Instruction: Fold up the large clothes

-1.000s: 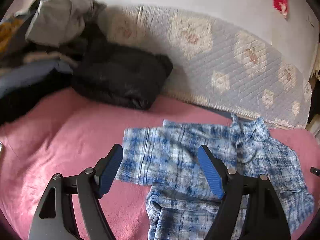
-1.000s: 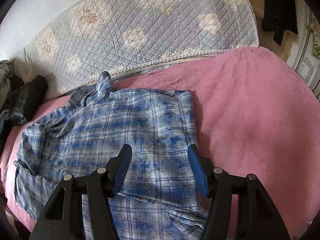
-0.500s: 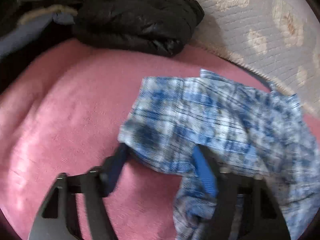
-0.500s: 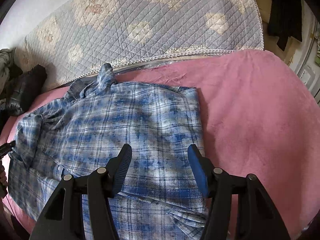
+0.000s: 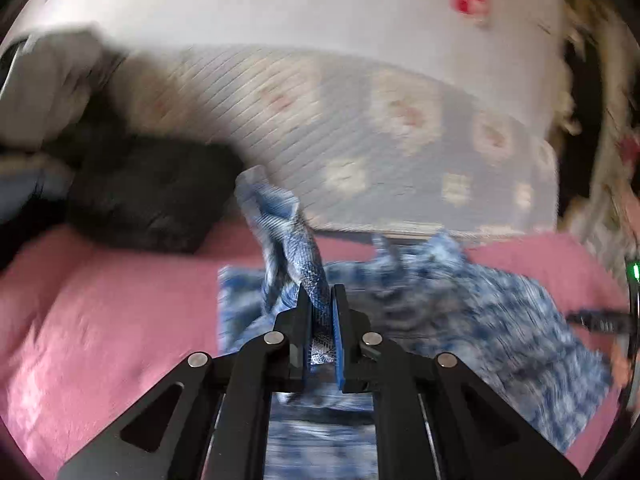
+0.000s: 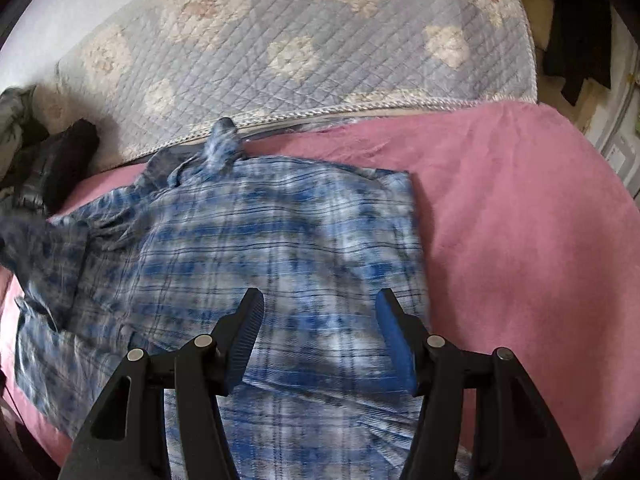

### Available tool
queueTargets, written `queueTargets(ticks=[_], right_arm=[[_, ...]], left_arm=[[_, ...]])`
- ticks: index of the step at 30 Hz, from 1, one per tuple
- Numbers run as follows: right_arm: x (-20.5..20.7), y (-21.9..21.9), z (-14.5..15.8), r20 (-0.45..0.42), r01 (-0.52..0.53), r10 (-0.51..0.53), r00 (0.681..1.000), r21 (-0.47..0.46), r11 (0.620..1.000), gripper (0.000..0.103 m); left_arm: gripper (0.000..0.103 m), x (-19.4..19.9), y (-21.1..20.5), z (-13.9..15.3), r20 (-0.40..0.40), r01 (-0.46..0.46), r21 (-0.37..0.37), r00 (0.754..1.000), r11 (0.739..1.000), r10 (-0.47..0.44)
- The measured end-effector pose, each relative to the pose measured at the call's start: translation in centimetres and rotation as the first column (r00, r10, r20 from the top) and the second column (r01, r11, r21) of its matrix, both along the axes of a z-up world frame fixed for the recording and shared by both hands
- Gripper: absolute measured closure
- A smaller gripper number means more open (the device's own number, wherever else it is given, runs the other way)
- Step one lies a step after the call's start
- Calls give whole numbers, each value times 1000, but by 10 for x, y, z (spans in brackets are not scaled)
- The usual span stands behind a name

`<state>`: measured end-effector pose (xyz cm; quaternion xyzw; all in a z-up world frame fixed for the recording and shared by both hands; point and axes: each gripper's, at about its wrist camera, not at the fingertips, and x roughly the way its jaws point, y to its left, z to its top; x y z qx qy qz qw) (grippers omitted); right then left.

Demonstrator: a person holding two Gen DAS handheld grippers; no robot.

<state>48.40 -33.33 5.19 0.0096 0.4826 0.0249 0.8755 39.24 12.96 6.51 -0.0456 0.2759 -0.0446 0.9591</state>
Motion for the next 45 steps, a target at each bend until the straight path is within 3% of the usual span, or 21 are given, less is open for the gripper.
queueTargets(ticks=[1,4,8,10,12,14,16,18,23,24,25,27,28,31,33,34,35,36,40,42,45], right_arm=[[-2,4,2,17,-5,5,1000,-11,1000,43],[-11,16,10,59,-52,49,997,48,998,43],[-18,33,18,57,-143,135,989,201,969,43],[-17,48,16,33,-167,164,986,216,962,43],[-15,62,15,17,-169,168,986,178,970,43],[-11,72,16,4,-168,169,986,162,972,43],[-8,80,17,-8,-155,159,987,190,969,43],[-4,89,16,-28,-156,167,986,233,960,43],[-1,119,-10,-112,-195,232,966,269,943,43],[-1,127,-20,-138,-221,268,954,282,934,48],[-2,135,-30,-167,-256,312,935,290,922,66],[-4,148,-41,-191,-304,360,913,271,913,72],[-5,153,-44,-190,-313,364,912,250,916,72],[-4,167,-53,-197,-338,382,903,225,914,72],[-6,173,-53,-171,-354,385,907,186,917,72],[-7,175,-52,-157,-358,383,910,164,919,76],[-11,177,-49,-114,-356,369,923,114,927,96],[-12,176,-44,-71,-358,365,928,100,928,99],[-9,148,0,174,-220,215,961,10,975,99],[2,126,17,212,-142,135,968,18,990,99],[15,89,31,236,-80,67,969,43,996,99]], left_arm=[[96,-3,-14,-1,10,39,1,999,999,-39],[96,-1,-45,-13,-36,165,-97,985,982,-169],[96,6,-92,-46,-173,269,-206,936,941,-306],[94,13,-117,-63,-275,305,-208,894,930,-354],[79,18,-133,-61,-329,328,-167,870,930,-367],[48,11,-133,-47,-262,329,-101,902,939,-345],[35,4,-125,-33,-207,304,-53,929,951,-308],[35,-1,-111,-24,-191,279,-37,940,959,-281],[35,3,-53,-12,-177,121,28,978,992,-114],[35,4,-41,-7,-166,82,51,983,995,-72],[35,7,-33,-4,-147,40,105,989,994,-25],[35,14,-22,4,-80,-54,236,994,970,75],[35,15,-14,7,-70,-80,234,993,969,99],[35,19,22,16,-99,-97,54,990,994,102],[35,20,37,15,-116,-109,-13,987,994,107],[35,19,43,13,-126,-122,-16,985,992,119],[35,19,48,11,-135,-139,-9,981,990,136],[35,19,50,9,-141,-152,-6,979,988,150],[35,19,60,3,-176,-176,-64,971,982,162],[35,20,63,1,-191,-174,-95,970,980,153],[35,22,60,-5,-205,-179,-73,965,981,161]])
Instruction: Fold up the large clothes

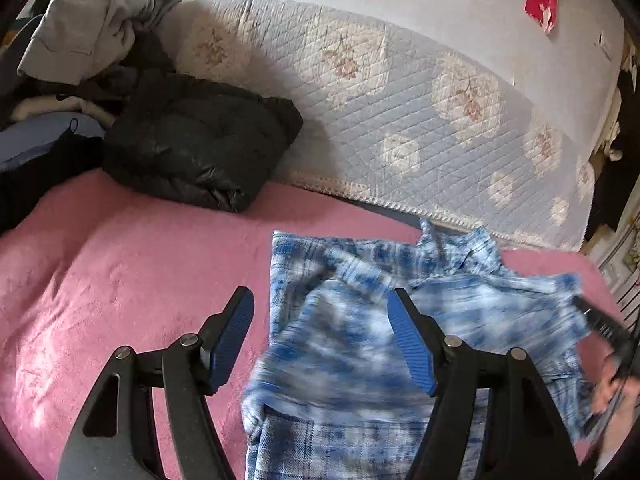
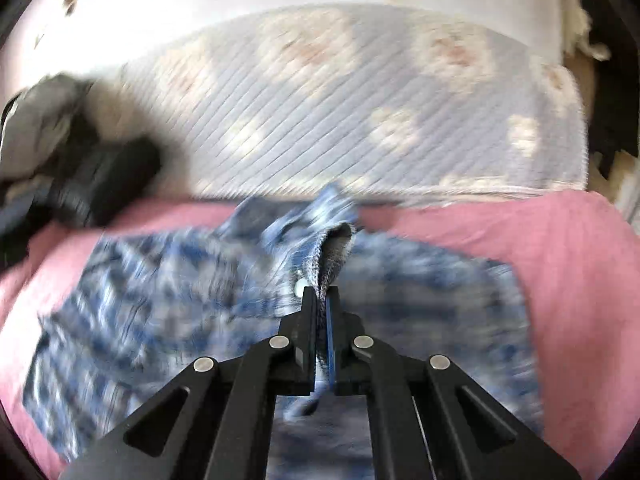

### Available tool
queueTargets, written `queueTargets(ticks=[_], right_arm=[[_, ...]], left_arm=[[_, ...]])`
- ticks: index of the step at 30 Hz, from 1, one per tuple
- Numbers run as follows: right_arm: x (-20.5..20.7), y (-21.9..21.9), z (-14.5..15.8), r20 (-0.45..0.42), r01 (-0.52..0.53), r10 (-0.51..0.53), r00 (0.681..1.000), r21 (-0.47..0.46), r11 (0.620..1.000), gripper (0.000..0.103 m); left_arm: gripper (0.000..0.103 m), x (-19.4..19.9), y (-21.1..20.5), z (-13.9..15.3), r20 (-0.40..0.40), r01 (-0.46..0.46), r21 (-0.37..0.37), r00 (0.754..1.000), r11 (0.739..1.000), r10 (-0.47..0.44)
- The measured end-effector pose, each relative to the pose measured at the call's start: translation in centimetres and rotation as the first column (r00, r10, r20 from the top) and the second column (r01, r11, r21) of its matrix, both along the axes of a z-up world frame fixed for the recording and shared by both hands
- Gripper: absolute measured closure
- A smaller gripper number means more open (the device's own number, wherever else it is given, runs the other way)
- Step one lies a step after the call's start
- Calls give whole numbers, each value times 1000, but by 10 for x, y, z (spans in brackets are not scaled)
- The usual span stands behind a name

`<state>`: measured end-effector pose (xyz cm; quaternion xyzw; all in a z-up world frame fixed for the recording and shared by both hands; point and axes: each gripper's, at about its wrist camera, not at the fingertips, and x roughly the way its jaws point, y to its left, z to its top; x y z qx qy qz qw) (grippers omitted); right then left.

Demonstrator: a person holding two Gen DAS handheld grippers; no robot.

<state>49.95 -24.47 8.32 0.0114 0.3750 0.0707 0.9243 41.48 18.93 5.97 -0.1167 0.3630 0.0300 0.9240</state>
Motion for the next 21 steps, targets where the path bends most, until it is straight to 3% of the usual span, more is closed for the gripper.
queueTargets(ticks=[1,4,5,8,16,19,21], right_arm=[[4,-10,0,-6,13,-14,1000,-8,1000,99],[11,-29,-7,-14,43,-43,999,-37,998,99],[13,-34,-10,-15,65,-66,998,-43,997,99],[20,-50,-14,-9,105,-106,994,-40,994,99],[40,-53,-18,-24,108,-110,994,-86,990,99],[42,-58,-21,-61,109,-114,992,-72,991,99],[39,-63,-21,-91,101,-104,990,-43,994,97]], left_arm=[[35,3,-2,-4,-22,11,-8,1000,1000,-11],[35,10,4,-23,-95,26,-155,995,988,-41],[35,11,5,-26,-102,8,-159,995,987,-25],[35,18,4,-35,-126,-23,-77,992,997,14],[35,33,-6,-57,-180,-18,-19,984,1000,15],[35,33,-11,-52,-146,8,1,989,1000,-8],[35,29,-14,-36,-77,46,-2,996,999,-46]])
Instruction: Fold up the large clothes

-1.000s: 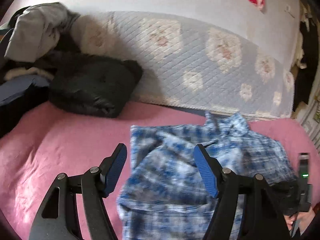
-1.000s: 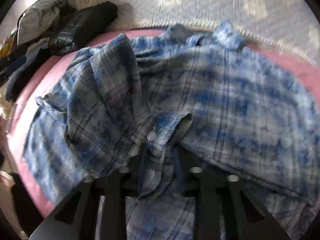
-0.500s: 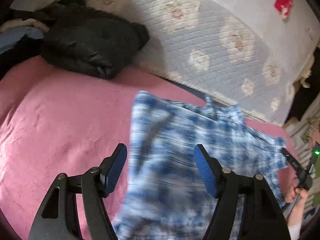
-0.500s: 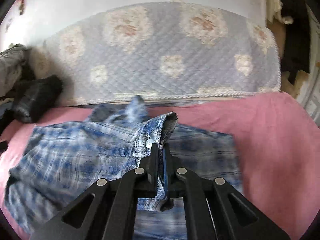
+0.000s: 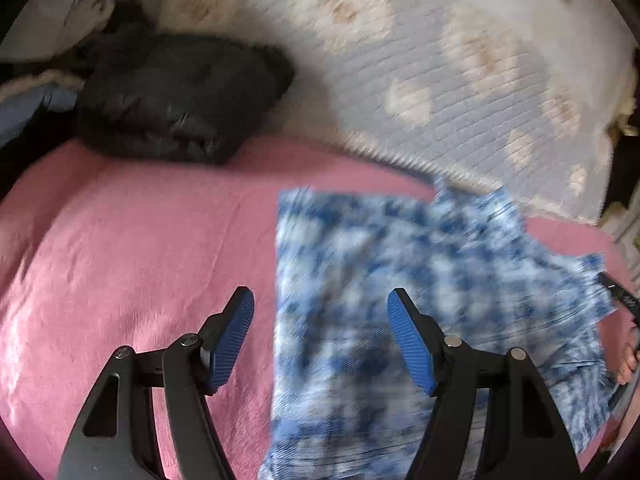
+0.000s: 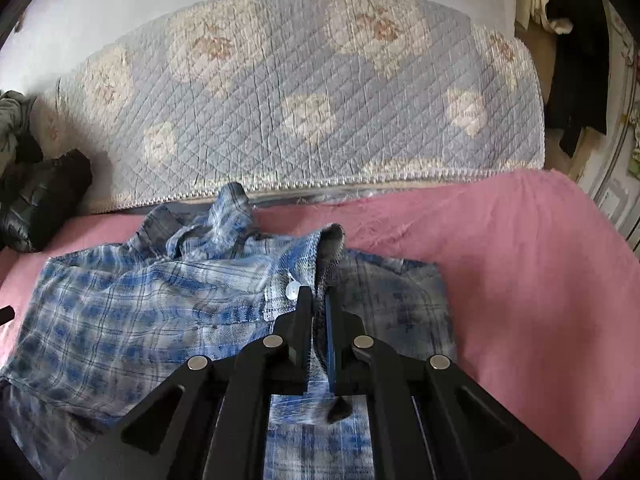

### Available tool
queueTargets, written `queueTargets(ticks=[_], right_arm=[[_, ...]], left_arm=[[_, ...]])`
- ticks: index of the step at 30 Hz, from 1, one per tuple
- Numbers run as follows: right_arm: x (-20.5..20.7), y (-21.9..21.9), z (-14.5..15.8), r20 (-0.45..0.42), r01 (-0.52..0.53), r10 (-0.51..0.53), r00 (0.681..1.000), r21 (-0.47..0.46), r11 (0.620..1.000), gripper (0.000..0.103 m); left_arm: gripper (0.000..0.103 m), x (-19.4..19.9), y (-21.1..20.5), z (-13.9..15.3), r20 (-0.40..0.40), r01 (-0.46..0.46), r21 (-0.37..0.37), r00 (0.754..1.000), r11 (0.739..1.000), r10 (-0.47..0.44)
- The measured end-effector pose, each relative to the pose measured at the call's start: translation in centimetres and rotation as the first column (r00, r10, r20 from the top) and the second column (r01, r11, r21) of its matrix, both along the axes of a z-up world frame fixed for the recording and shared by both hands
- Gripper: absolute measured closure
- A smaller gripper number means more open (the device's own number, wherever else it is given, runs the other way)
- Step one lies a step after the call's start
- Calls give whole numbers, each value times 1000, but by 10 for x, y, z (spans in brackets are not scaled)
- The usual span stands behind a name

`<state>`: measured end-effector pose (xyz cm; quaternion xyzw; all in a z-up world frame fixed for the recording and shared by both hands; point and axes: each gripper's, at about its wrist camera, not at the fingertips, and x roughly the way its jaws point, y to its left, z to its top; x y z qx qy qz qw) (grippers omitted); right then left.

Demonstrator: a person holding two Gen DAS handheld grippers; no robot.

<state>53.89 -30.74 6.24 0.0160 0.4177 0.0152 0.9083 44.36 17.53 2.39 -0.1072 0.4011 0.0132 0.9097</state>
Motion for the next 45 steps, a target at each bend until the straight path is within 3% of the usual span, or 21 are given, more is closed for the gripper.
queueTargets(ticks=[3,5,6,10,13,15,18,22,26,30,34,37,40,45], right_arm=[[-9,-6,4,0,7,-7,1000,5,1000,77],[-20,-10,11,27,19,-19,999,-9,1000,38],[-25,-12,15,43,27,-27,999,-6,1000,32],[-53,-20,32,56,26,-30,998,64,998,31],[-82,-25,39,76,36,-45,996,114,993,30],[-103,-21,43,100,3,-13,995,104,995,30],[-133,-10,47,140,-48,42,989,41,998,30],[-172,-2,52,199,-65,61,978,13,998,30],[-199,1,53,206,-110,97,974,52,993,30],[-225,11,53,235,-143,144,961,-20,990,30],[-244,11,45,226,-158,159,961,-22,987,26],[-251,12,32,176,-181,180,968,-8,983,24],[-253,20,17,127,-212,220,967,-79,974,23],[-262,44,-15,23,-302,314,949,-211,930,23]], left_arm=[[32,-14,-8,31,124,45,52,991,998,-51],[28,-25,-18,48,172,55,132,982,990,-78],[28,-32,-23,56,194,51,163,978,985,-82],[27,-56,-36,76,255,72,179,960,981,-118],[20,-76,-52,88,299,71,221,944,973,-137],[11,-89,-61,95,335,64,233,931,970,-142],[7,-113,-74,96,382,51,249,912,967,-146],[0,-137,-84,86,381,92,202,910,975,-165],[0,-154,-103,86,393,98,250,899,963,-194],[0,-171,-113,85,423,88,248,886,965,-190],[0,-185,-118,73,408,102,221,893,970,-187],[0,-194,-124,58,404,75,241,899,968,-170],[0,-193,-137,40,351,90,317,914,944,-205],[0,-196,-142,12,254,168,323,933,931,-257]])
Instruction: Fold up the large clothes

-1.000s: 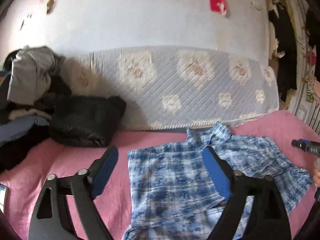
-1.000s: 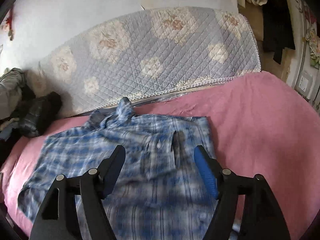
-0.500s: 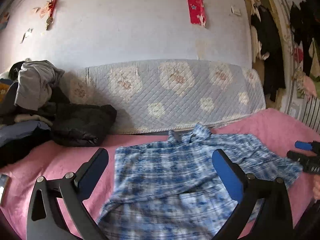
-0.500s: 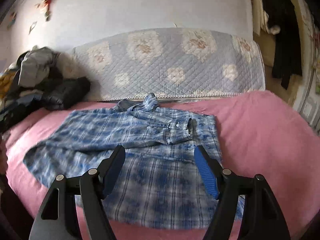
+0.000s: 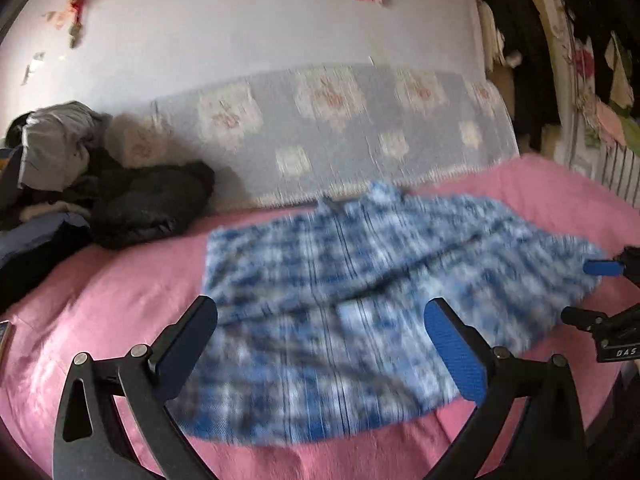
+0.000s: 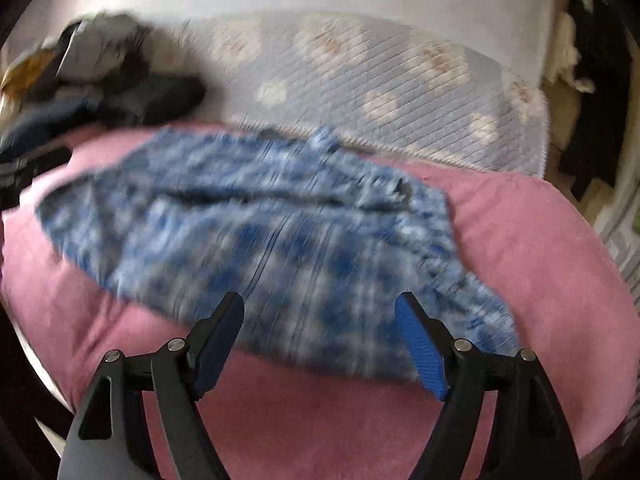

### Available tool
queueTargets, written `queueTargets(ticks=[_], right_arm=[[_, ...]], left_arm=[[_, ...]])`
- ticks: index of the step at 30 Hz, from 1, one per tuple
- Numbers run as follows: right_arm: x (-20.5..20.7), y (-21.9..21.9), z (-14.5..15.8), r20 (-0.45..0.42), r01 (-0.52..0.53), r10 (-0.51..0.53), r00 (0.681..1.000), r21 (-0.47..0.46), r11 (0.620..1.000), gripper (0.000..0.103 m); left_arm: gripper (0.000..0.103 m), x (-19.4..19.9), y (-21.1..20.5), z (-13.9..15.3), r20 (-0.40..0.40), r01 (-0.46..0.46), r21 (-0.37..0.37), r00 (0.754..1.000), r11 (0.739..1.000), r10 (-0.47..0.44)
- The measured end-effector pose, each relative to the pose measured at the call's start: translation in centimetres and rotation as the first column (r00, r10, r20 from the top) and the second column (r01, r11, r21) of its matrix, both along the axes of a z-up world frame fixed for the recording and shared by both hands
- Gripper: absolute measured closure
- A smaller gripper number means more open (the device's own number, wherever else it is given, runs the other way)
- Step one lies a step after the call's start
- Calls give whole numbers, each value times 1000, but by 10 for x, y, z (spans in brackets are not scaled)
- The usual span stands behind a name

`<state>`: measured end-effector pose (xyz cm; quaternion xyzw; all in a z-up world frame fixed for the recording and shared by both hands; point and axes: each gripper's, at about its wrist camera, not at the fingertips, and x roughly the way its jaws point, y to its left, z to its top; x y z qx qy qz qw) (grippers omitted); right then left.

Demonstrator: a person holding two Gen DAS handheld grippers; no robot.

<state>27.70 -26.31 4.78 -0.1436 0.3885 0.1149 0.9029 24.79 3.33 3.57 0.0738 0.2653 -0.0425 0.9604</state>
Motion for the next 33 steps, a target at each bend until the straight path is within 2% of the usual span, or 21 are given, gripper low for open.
queueTargets(ticks=[2,4,6,8,11,15,17,20,22,25,29,33], right_arm=[[-5,13,-16,-21,-45,44,999,-92,995,23],[-12,26,-31,3,-63,65,998,-216,974,23],[-16,32,-36,16,-75,81,997,-246,966,23],[-15,31,-36,14,-66,72,997,-240,969,23],[-6,22,-36,-38,-33,27,999,-169,985,22],[8,9,-35,-81,28,-38,996,-117,993,18],[12,4,-37,-84,51,-61,995,-117,992,18],[19,-5,-38,-89,82,-93,992,-114,990,18],[22,-11,-39,-74,123,-135,988,-138,983,18],[27,-22,-39,-13,239,-246,969,-200,950,18],[33,-40,-39,-30,286,-295,955,-171,943,18],[36,-47,-38,-31,303,-312,950,-168,938,18]], left_arm=[[0,-1,-3,-13,-48,13,19,999,1000,-12],[0,2,-10,-28,-129,28,61,991,998,-20],[0,1,-19,-42,-194,82,70,979,994,-67],[0,0,-28,-52,-231,110,90,969,990,-87],[0,3,-40,-67,-296,138,139,951,981,-92],[0,13,-47,-90,-394,143,184,917,972,-60],[0,16,-47,-96,-401,126,208,916,970,-32],[0,20,-41,-95,-360,74,249,933,966,21],[0,25,-29,-93,-353,29,229,934,973,55],[0,32,-8,-93,-375,-37,158,922,987,94],[0,29,6,-79,-298,-104,209,940,972,164],[0,32,27,-76,-323,-158,168,924,973,205]])
